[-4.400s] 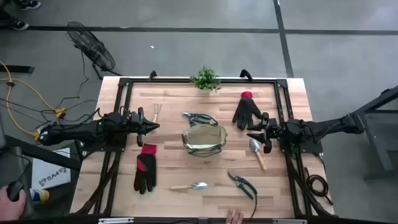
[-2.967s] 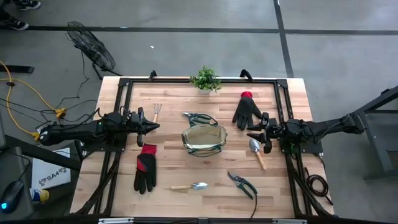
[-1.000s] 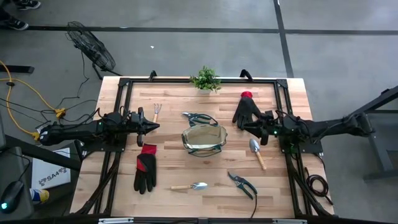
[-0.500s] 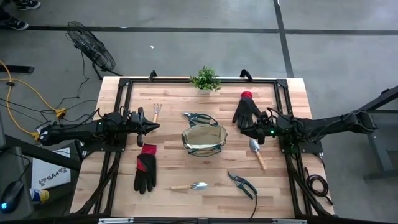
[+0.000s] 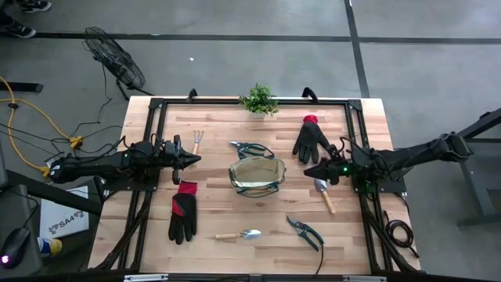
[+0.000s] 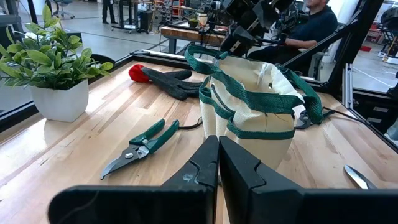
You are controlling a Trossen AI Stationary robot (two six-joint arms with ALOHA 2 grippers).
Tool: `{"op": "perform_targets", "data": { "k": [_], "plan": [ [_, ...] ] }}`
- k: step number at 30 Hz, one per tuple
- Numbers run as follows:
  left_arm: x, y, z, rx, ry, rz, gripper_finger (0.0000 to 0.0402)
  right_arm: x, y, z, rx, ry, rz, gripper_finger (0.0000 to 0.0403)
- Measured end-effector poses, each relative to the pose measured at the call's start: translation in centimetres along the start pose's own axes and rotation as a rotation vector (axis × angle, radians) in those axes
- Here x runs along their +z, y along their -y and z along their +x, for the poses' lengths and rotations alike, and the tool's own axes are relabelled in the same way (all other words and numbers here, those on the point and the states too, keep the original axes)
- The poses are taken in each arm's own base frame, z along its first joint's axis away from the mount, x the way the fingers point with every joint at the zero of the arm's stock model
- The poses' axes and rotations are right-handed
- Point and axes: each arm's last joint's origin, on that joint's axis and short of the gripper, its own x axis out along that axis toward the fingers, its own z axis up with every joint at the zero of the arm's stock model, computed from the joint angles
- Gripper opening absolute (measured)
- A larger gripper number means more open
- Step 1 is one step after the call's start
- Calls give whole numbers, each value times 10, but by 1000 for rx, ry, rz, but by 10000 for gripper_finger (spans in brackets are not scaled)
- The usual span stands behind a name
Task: Pick & Place Garden tools in Gardening bag
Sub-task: Put the green shear scissors into the gardening bag
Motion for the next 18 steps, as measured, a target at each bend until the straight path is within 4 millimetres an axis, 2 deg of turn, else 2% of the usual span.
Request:
{"op": "perform_targets", "data": {
  "k": [10,13,18],
  "plan": [
    [1,0,0,16,6,39,10,-7,-7,0,6,26,87,135],
    [1,-2,0,59,12,148,10,-4,-19,2,6,27,75,135],
    [1,-2,0,67,12,155,10,-2,-41,11,-111,-60,49,135]
  ]
}}
